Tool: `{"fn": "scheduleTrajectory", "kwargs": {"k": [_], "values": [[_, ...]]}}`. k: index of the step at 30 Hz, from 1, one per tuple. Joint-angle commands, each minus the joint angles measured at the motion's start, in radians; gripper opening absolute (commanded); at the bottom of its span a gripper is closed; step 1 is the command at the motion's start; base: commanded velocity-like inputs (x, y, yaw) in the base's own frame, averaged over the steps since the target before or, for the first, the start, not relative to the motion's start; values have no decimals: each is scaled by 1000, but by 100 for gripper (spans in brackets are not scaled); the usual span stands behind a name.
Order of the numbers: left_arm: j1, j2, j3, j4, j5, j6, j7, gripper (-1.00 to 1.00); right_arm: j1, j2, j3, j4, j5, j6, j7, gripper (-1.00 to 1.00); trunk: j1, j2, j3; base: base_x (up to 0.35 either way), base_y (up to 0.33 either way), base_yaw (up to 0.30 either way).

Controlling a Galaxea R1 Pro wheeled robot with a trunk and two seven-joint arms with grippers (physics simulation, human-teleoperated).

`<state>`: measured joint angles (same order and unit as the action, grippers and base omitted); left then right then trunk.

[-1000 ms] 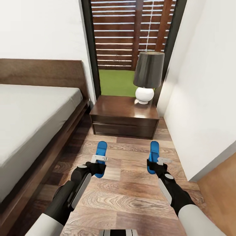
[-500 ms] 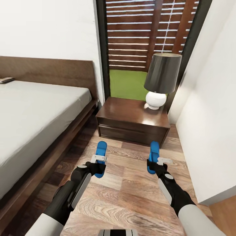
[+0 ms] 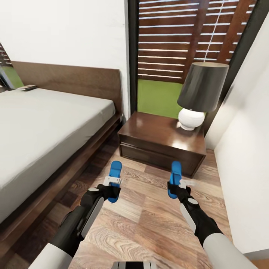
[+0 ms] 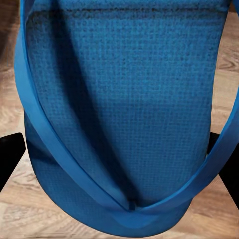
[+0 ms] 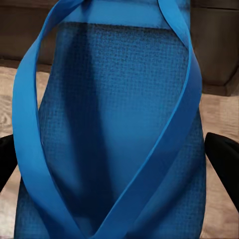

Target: In the bedroom, move the book from the bed onto either nightstand, and place the two sandals side by side next to the bed.

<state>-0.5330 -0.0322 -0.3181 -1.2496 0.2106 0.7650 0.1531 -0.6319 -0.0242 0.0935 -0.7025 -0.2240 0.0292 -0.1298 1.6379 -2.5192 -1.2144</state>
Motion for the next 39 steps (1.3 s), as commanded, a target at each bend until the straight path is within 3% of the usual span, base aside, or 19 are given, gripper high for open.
{"fn": "scheduleTrajectory", "kwargs": {"k": [1,39], "values": [[-1,0,-1,-1,10,4,10,-100,0,-2,8,-2,-9,3,-10,-100,0,0,-1,2,-8,256],[-1,0,-1,-1,10,4,10,-100,0,0,8,-3,-9,5,-10,-100,0,0,-1,0,-32,266]]}}
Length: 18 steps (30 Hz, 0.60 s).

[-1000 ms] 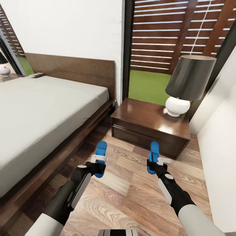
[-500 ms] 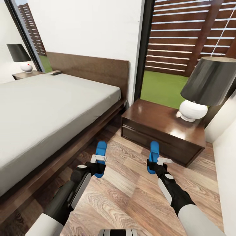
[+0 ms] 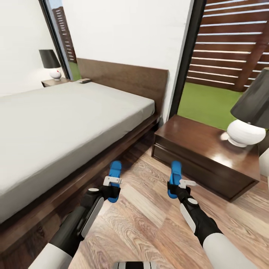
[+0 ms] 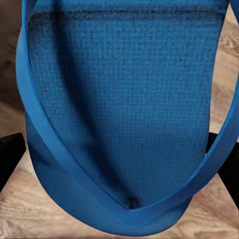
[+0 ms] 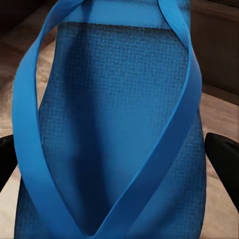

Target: In the bedroom, move the book from the bed onto either nightstand, and place the two sandals side by side next to the bed.

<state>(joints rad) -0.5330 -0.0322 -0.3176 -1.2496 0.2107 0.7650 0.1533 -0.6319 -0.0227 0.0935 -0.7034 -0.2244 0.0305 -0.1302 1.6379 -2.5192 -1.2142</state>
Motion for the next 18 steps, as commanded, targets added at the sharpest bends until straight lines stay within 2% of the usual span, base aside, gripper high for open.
{"fn": "scheduleTrajectory", "kwargs": {"k": [1,18], "values": [[-1,0,-1,-1,10,4,9,-100,0,-2,8,-2,-9,3,-10,-100,0,0,-1,0,0,282],[-1,0,-1,-1,10,4,9,-100,0,-2,8,-4,-9,3,-11,-100,0,0,6,0,0,282]]}}
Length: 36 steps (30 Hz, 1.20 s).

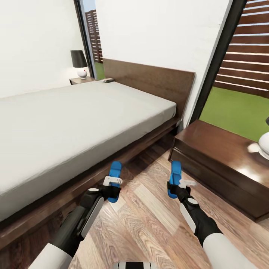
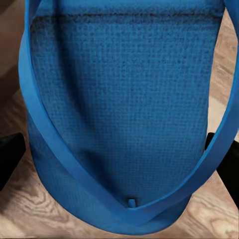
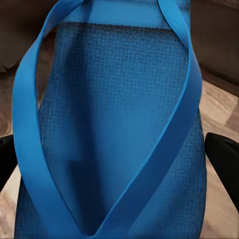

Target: In the bedroom, move the book from the bed onto either nightstand, and place the two sandals side by side next to the bed.

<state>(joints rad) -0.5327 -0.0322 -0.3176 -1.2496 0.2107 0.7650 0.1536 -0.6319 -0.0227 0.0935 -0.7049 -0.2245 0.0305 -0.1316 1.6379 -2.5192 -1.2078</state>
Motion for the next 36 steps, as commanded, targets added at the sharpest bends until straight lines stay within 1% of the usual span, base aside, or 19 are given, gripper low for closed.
{"fn": "scheduleTrajectory", "kwargs": {"k": [1,15,36], "values": [[-1,0,-1,-1,10,4,9,-100,0,-2,8,-2,-9,3,-9,-100,0,0,0,0,0,282],[-1,0,-1,-1,10,4,10,-100,0,-2,8,-4,-9,3,-9,-100,0,0,5,0,0,282],[-1,0,0,-1,10,4,9,-100,0,-2,8,-2,-9,3,-10,-100,0,0,6,0,0,282]]}}
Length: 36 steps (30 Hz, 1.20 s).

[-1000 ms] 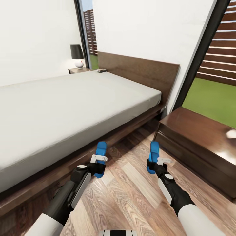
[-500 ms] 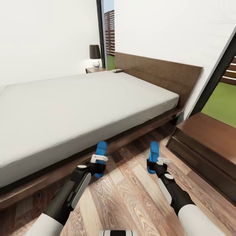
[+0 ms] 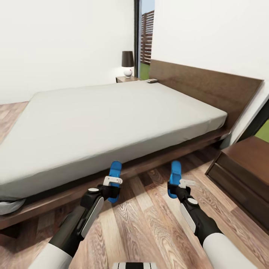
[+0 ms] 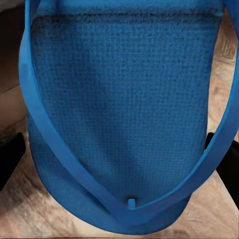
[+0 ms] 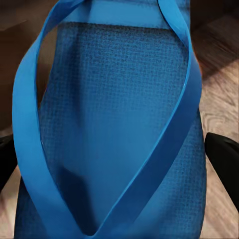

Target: In the bedroom, move the book from the bed onto either nightstand, and place the two sandals side by side next to the bed.

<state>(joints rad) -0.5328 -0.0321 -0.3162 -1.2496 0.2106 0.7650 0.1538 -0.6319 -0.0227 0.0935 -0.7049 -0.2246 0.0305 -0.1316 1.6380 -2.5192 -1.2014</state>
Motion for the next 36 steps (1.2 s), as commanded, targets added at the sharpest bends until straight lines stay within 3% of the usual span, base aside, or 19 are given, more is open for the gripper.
{"fn": "scheduleTrajectory", "kwargs": {"k": [1,36], "values": [[-1,0,-1,-1,10,4,9,-100,0,-2,8,-2,-9,3,-10,-100,0,0,-1,0,0,282],[-1,-3,5,-14,13,3,15,-100,0,-2,8,-3,-9,5,-7,-100,0,0,7,0,0,282]]}}
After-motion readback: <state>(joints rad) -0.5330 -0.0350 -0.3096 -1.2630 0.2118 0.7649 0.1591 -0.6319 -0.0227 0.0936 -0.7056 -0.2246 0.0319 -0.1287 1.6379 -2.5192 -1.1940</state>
